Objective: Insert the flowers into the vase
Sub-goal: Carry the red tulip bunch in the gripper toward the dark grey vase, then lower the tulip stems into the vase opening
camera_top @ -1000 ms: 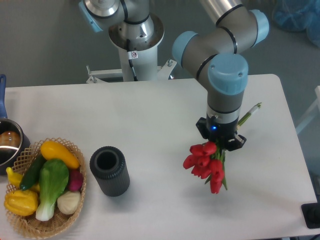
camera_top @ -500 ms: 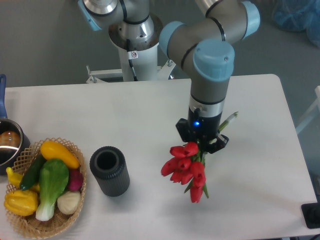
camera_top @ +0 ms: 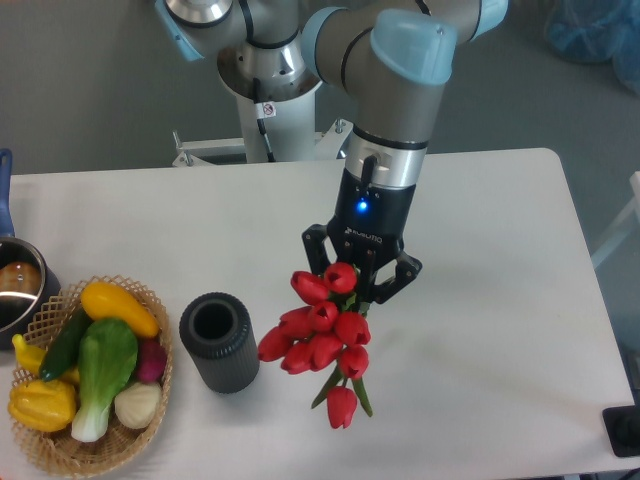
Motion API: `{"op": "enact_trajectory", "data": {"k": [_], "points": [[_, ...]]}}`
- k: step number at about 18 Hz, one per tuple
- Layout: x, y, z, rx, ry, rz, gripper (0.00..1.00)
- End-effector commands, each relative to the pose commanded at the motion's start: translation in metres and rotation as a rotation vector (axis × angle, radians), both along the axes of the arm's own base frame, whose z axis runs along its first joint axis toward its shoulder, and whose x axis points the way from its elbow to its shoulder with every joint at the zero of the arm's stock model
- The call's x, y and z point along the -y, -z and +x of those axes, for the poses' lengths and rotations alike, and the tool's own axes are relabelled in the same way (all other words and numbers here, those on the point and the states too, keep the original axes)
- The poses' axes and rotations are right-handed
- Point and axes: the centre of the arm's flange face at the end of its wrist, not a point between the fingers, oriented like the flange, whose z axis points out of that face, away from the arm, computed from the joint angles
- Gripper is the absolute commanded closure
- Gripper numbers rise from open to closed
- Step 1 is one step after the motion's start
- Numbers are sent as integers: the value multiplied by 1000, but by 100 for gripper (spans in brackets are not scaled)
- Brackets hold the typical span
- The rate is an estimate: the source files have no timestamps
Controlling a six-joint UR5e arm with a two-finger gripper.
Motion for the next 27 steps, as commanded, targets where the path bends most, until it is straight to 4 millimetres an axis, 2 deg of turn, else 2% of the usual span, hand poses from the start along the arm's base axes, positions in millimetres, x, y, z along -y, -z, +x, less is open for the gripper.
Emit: {"op": "enact_trajectory", "data": {"k": [3,10,15,19,27], "points": [[-3,-1,2,95,-13,47,100],[1,-8,-1,95,-39,51,100],[15,-16,-15,104,-70,84,100],[27,-30,-23,187,10,238,100],[29,-33,-7,386,180,439,96]]}}
